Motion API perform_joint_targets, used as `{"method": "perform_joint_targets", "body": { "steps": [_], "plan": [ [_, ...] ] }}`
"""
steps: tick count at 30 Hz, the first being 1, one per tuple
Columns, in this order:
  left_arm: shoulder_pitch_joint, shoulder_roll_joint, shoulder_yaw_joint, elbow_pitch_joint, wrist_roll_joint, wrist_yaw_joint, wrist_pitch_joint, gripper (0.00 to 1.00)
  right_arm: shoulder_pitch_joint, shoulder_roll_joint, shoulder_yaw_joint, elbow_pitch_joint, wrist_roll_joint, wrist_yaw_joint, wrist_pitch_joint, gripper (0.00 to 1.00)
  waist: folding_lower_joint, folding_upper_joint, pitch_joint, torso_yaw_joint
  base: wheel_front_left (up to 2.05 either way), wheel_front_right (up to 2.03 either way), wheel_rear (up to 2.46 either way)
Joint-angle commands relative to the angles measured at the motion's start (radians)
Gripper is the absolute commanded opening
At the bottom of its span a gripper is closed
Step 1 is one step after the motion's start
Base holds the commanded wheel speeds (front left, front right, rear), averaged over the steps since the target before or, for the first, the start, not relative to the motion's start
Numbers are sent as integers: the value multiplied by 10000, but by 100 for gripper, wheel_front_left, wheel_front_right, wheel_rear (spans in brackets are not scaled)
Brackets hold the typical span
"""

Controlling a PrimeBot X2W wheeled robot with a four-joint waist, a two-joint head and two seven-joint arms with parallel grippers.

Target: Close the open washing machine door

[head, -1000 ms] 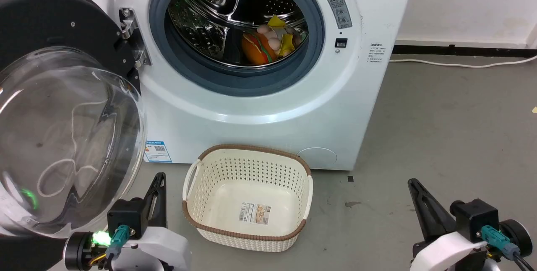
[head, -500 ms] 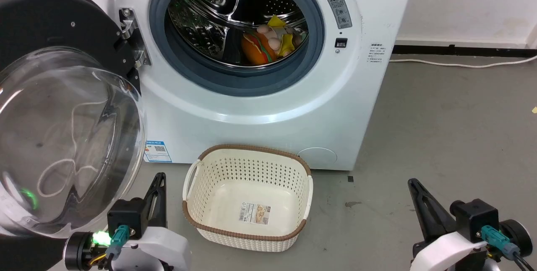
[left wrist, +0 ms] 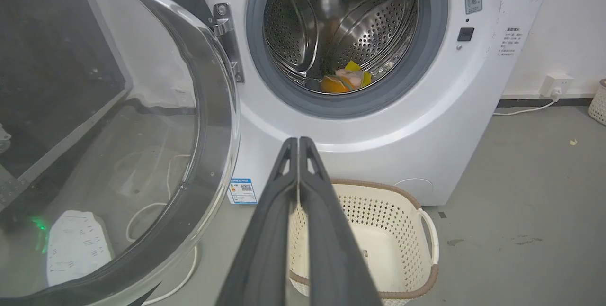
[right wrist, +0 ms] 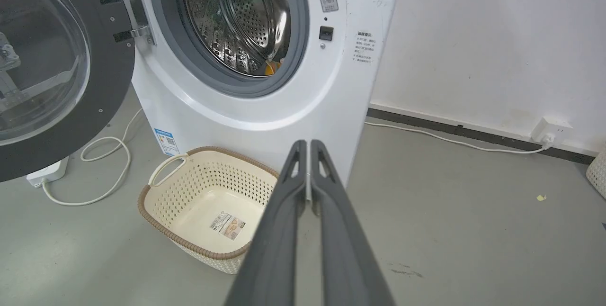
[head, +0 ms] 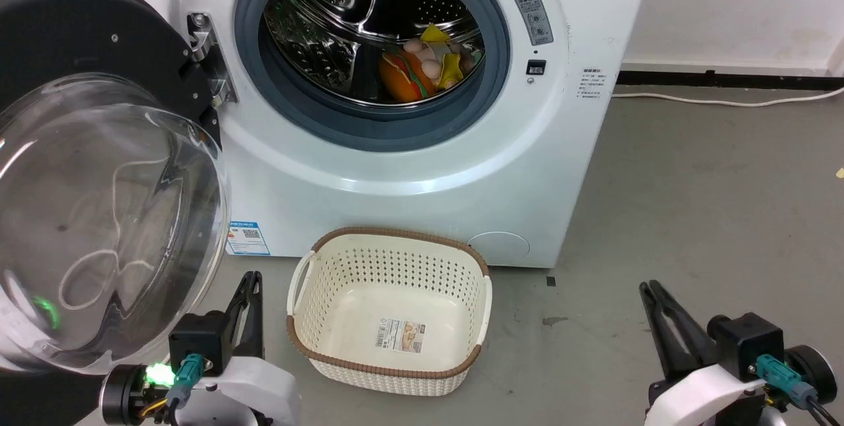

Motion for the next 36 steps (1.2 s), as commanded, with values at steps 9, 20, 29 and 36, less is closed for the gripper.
{"method": "perform_joint_targets", "body": {
  "steps": [9,20,29,36],
  "plan": [
    [-16,0,-63,-11,-12,-16,-116,100,25,1,-64,12,160,0,-115,100,0,0,1,14,0,0,0],
    [-10,1,-178,-37,-37,-54,-324,100,91,4,-67,10,287,1,-323,100,0,0,-32,186,0,0,0],
    [-3,16,-263,-73,-50,-94,-512,100,181,6,6,-59,404,2,-510,100,0,0,-90,635,0,0,0],
    [58,57,-290,-109,-66,-117,-658,100,244,8,119,-59,502,2,-656,100,0,0,-147,1168,0,0,0]
  ]
}}
